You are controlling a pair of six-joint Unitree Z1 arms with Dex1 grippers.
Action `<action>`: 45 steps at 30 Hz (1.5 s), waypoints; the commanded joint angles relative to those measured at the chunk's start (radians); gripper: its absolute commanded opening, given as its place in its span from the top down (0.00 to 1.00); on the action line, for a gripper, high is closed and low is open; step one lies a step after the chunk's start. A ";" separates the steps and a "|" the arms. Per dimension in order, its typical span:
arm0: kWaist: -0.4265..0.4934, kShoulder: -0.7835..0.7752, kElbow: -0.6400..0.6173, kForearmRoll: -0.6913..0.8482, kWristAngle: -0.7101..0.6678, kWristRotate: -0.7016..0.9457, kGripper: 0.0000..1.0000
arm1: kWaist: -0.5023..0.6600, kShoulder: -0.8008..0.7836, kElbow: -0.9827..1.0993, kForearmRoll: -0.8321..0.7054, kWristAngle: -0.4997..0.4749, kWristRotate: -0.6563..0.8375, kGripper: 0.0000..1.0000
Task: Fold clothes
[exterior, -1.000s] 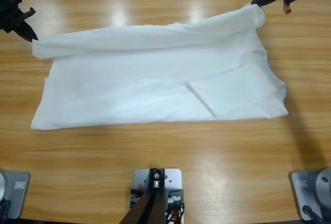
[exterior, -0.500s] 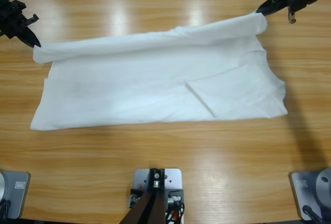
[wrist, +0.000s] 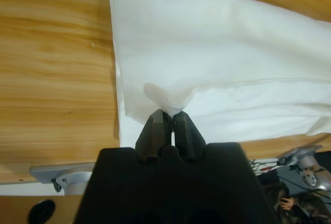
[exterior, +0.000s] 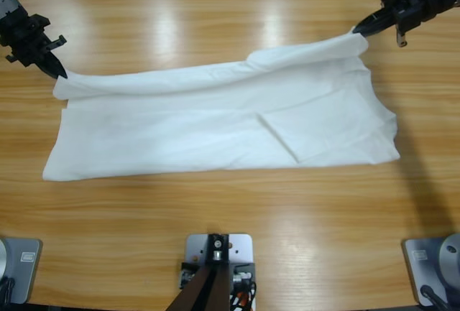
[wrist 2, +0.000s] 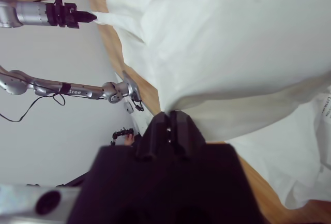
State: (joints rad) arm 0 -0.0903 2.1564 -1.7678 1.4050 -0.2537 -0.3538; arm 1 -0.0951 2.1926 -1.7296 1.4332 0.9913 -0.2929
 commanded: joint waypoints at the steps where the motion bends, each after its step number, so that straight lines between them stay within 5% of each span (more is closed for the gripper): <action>1: 0.009 0.054 0.055 -0.017 -0.001 0.007 1.00 | -0.012 0.065 0.047 -0.011 -0.036 -0.014 1.00; 19: 0.020 0.022 0.099 -0.016 -0.008 0.014 1.00 | -0.023 0.044 0.096 -0.011 -0.063 -0.014 1.00; 20: 0.020 0.018 0.099 -0.017 -0.011 0.017 1.00 | -0.023 0.039 0.098 -0.010 -0.064 -0.013 0.94; 21: 0.020 0.012 0.099 -0.017 -0.011 0.020 1.00 | -0.023 0.036 0.099 -0.010 -0.065 -0.012 0.68; 22: 0.020 0.009 0.097 -0.017 -0.012 0.021 1.00 | -0.023 0.032 0.101 -0.010 -0.065 -0.012 0.56; 25: 0.019 0.004 0.101 -0.017 -0.012 0.028 1.00 | -0.027 0.026 0.107 -0.010 -0.072 -0.012 0.32; 28: 0.017 0.002 0.101 -0.017 -0.012 0.029 1.00 | -0.041 0.023 0.114 -0.010 -0.084 -0.011 0.21; 45: -0.049 -0.213 0.143 -0.129 0.006 0.046 1.00 | -0.051 -0.059 0.163 -0.038 -0.124 -0.009 0.21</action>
State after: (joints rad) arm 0 -0.1085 1.9751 -1.6858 1.3052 -0.2535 -0.3133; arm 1 -0.1335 2.1869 -1.6091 1.4152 0.8954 -0.2929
